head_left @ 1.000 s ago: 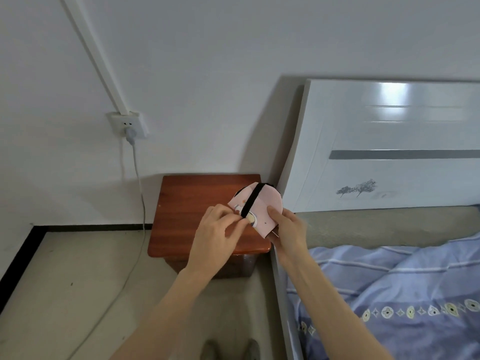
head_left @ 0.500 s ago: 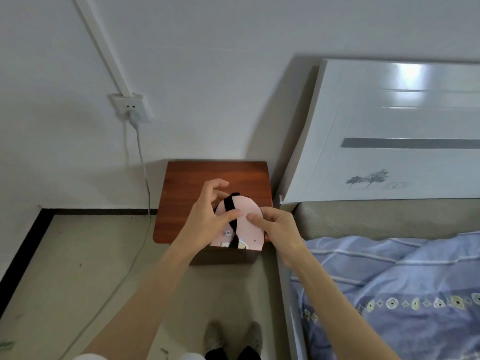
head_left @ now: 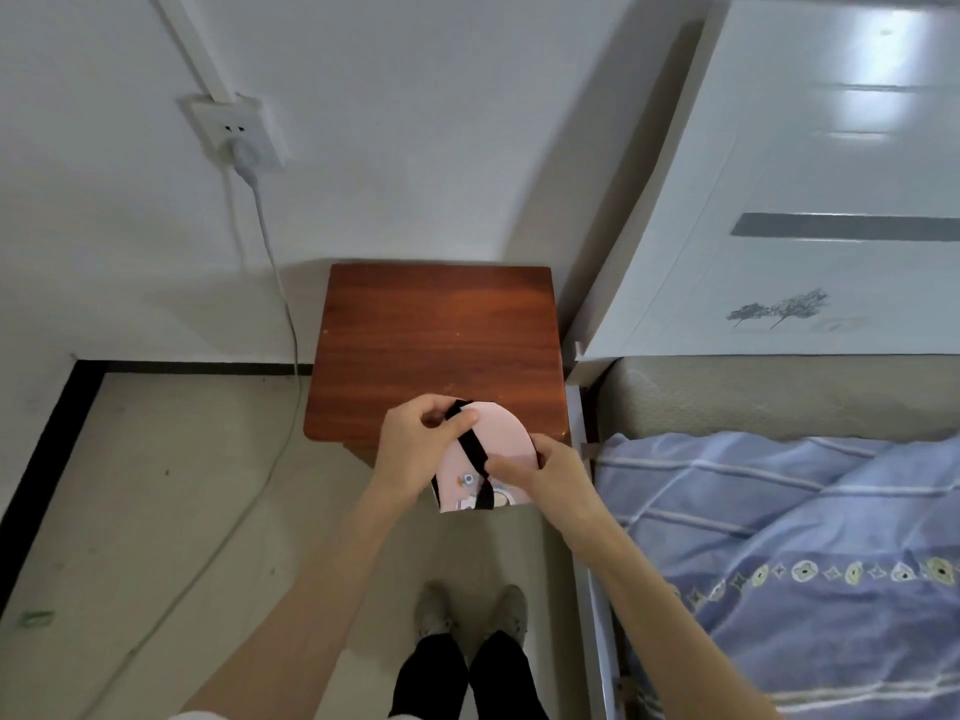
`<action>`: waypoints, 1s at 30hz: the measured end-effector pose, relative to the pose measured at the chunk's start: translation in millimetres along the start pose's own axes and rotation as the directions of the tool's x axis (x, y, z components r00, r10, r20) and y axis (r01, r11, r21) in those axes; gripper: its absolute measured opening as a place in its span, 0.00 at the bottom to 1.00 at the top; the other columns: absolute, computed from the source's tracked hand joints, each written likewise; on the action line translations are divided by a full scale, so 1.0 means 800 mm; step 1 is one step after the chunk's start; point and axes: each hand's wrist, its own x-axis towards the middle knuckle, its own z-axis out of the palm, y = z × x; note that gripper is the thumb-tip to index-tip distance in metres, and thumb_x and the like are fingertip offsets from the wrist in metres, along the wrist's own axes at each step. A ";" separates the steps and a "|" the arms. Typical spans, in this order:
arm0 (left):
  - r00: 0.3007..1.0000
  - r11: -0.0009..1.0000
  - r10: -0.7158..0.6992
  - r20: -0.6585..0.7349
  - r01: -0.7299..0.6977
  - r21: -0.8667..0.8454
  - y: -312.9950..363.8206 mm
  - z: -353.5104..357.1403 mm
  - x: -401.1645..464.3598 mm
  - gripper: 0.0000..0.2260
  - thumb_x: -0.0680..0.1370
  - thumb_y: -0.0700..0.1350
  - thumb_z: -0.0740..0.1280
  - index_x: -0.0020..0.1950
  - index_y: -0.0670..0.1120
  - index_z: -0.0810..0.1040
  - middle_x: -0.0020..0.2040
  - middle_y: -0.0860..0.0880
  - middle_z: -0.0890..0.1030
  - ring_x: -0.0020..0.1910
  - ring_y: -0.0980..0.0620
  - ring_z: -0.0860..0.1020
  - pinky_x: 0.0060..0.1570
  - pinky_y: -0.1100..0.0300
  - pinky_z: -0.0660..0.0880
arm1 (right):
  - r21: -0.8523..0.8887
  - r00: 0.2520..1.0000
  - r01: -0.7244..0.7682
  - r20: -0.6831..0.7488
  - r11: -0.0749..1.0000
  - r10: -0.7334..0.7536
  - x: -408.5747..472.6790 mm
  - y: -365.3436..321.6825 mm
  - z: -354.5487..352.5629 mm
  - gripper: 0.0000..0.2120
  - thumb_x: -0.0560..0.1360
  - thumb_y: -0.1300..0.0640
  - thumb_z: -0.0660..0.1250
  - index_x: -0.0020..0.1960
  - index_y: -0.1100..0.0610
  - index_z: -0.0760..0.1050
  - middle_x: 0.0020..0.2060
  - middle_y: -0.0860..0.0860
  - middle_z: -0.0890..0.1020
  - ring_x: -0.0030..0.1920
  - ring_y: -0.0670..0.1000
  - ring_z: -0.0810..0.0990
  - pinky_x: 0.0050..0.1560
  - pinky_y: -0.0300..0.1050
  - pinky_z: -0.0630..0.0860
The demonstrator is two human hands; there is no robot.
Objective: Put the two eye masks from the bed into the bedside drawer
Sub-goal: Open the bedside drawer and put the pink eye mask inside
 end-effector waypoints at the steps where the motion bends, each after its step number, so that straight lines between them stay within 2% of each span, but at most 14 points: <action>1: 0.999 0.999 -0.035 0.026 0.035 -0.010 -0.019 0.006 0.003 0.05 0.70 0.42 0.72 0.38 0.53 0.80 0.38 0.56 0.81 0.39 0.62 0.77 0.38 0.78 0.69 | -0.010 1.000 -0.026 -0.010 1.000 0.026 0.008 0.014 0.002 0.09 0.65 0.54 0.73 0.44 0.51 0.76 0.39 0.47 0.81 0.40 0.46 0.79 0.32 0.30 0.74; 3: 0.989 0.988 -0.131 0.070 0.136 -0.068 -0.062 0.016 0.009 0.05 0.72 0.41 0.69 0.46 0.49 0.80 0.46 0.50 0.83 0.44 0.56 0.78 0.47 0.71 0.74 | -0.062 0.996 -0.083 -0.048 0.995 0.080 0.025 0.047 0.003 0.06 0.66 0.54 0.73 0.40 0.50 0.76 0.37 0.48 0.81 0.38 0.47 0.79 0.34 0.36 0.75; 5: 0.959 0.942 -0.276 0.069 0.284 -0.179 -0.112 0.021 0.010 0.10 0.75 0.42 0.65 0.56 0.44 0.77 0.53 0.44 0.80 0.47 0.51 0.79 0.51 0.62 0.76 | -0.147 0.987 -0.129 -0.111 0.981 0.114 0.046 0.090 0.003 0.05 0.67 0.54 0.71 0.38 0.54 0.77 0.39 0.55 0.82 0.39 0.52 0.79 0.40 0.48 0.78; 7: 0.928 0.904 -0.372 0.020 0.367 -0.221 -0.168 0.013 0.009 0.15 0.77 0.45 0.62 0.63 0.41 0.72 0.58 0.43 0.77 0.53 0.50 0.78 0.53 0.60 0.76 | -0.194 0.977 -0.170 -0.163 0.966 0.140 0.066 0.139 0.001 0.09 0.70 0.55 0.69 0.45 0.61 0.78 0.43 0.61 0.83 0.44 0.59 0.80 0.47 0.56 0.77; 8: 0.916 0.899 -0.399 -0.023 0.386 -0.207 -0.197 0.005 0.010 0.18 0.78 0.47 0.60 0.65 0.41 0.70 0.63 0.42 0.75 0.58 0.48 0.76 0.59 0.56 0.74 | -0.217 0.975 -0.182 -0.168 0.959 0.147 0.077 0.164 -0.001 0.10 0.71 0.56 0.68 0.49 0.61 0.78 0.46 0.61 0.83 0.47 0.59 0.80 0.50 0.56 0.77; 10: 0.889 0.886 -0.446 -0.106 0.421 -0.193 -0.252 -0.015 0.018 0.23 0.78 0.51 0.58 0.69 0.41 0.64 0.69 0.42 0.69 0.67 0.47 0.69 0.68 0.47 0.65 | -0.290 0.980 -0.176 -0.144 0.941 0.140 0.102 0.209 -0.007 0.13 0.73 0.57 0.65 0.54 0.62 0.77 0.58 0.60 0.79 0.56 0.57 0.77 0.58 0.54 0.74; 13: 0.880 0.885 -0.438 -0.185 0.385 -0.264 -0.318 -0.038 0.049 0.22 0.79 0.52 0.55 0.71 0.46 0.60 0.70 0.51 0.67 0.68 0.52 0.64 0.70 0.50 0.61 | -0.336 0.990 -0.130 -0.104 0.933 0.100 0.145 0.259 -0.011 0.11 0.73 0.58 0.66 0.50 0.65 0.79 0.71 0.58 0.64 0.70 0.52 0.63 0.60 0.42 0.63; 16: 0.889 0.881 -0.405 -0.216 0.316 -0.353 -0.361 -0.051 0.090 0.27 0.77 0.60 0.53 0.73 0.50 0.54 0.73 0.56 0.59 0.69 0.58 0.59 0.70 0.52 0.57 | -0.367 0.993 -0.059 -0.115 0.928 0.018 0.193 0.288 -0.006 0.09 0.72 0.58 0.68 0.46 0.63 0.80 0.74 0.54 0.57 0.60 0.40 0.65 0.47 0.26 0.62; 18: 0.898 0.880 -0.383 -0.217 0.282 -0.383 -0.374 -0.057 0.111 0.33 0.72 0.65 0.55 0.73 0.54 0.53 0.74 0.57 0.56 0.70 0.59 0.57 0.69 0.52 0.55 | -0.349 0.987 -0.015 -0.152 0.937 -0.041 0.218 0.298 -0.001 0.09 0.71 0.58 0.68 0.45 0.64 0.80 0.74 0.51 0.58 0.53 0.36 0.67 0.39 0.18 0.62; 22: 0.939 0.902 -0.282 -0.196 0.190 -0.387 -0.381 -0.061 0.134 0.20 0.72 0.60 0.61 0.63 0.60 0.65 0.66 0.61 0.69 0.63 0.66 0.67 0.69 0.51 0.57 | -0.250 0.978 0.040 -0.188 0.967 -0.089 0.243 0.307 0.003 0.08 0.71 0.58 0.68 0.48 0.61 0.80 0.63 0.43 0.67 0.53 0.35 0.67 0.45 0.20 0.64; 25: 0.953 0.908 -0.251 -0.168 0.171 -0.383 -0.382 -0.060 0.135 0.21 0.72 0.58 0.62 0.65 0.59 0.65 0.70 0.54 0.68 0.67 0.60 0.67 0.69 0.52 0.59 | -0.218 0.974 0.047 -0.204 0.975 -0.093 0.242 0.313 0.003 0.08 0.71 0.59 0.69 0.48 0.61 0.81 0.56 0.32 0.65 0.46 0.21 0.65 0.43 0.14 0.62; 26: 0.958 0.914 -0.239 -0.160 0.166 -0.371 -0.382 -0.060 0.134 0.21 0.72 0.58 0.62 0.64 0.60 0.65 0.69 0.59 0.69 0.67 0.63 0.66 0.68 0.53 0.59 | -0.214 0.972 0.050 -0.216 0.976 -0.097 0.242 0.315 0.003 0.08 0.71 0.59 0.69 0.48 0.61 0.81 0.56 0.30 0.64 0.45 0.19 0.64 0.43 0.15 0.62; 28: 0.970 0.921 -0.213 -0.121 0.158 -0.355 -0.381 -0.062 0.133 0.17 0.71 0.60 0.61 0.60 0.64 0.66 0.62 0.69 0.70 0.61 0.72 0.67 0.67 0.56 0.59 | -0.207 0.969 0.037 -0.234 0.978 -0.086 0.241 0.315 0.005 0.08 0.70 0.58 0.69 0.47 0.59 0.81 0.59 0.32 0.64 0.48 0.23 0.65 0.46 0.20 0.62; 30: 0.974 0.924 -0.205 -0.099 0.159 -0.347 -0.384 -0.066 0.131 0.17 0.70 0.61 0.61 0.59 0.65 0.67 0.60 0.71 0.70 0.60 0.74 0.67 0.67 0.55 0.58 | -0.198 0.968 0.027 -0.240 0.980 -0.075 0.239 0.314 0.005 0.06 0.70 0.57 0.70 0.45 0.57 0.82 0.64 0.38 0.63 0.52 0.26 0.65 0.48 0.23 0.61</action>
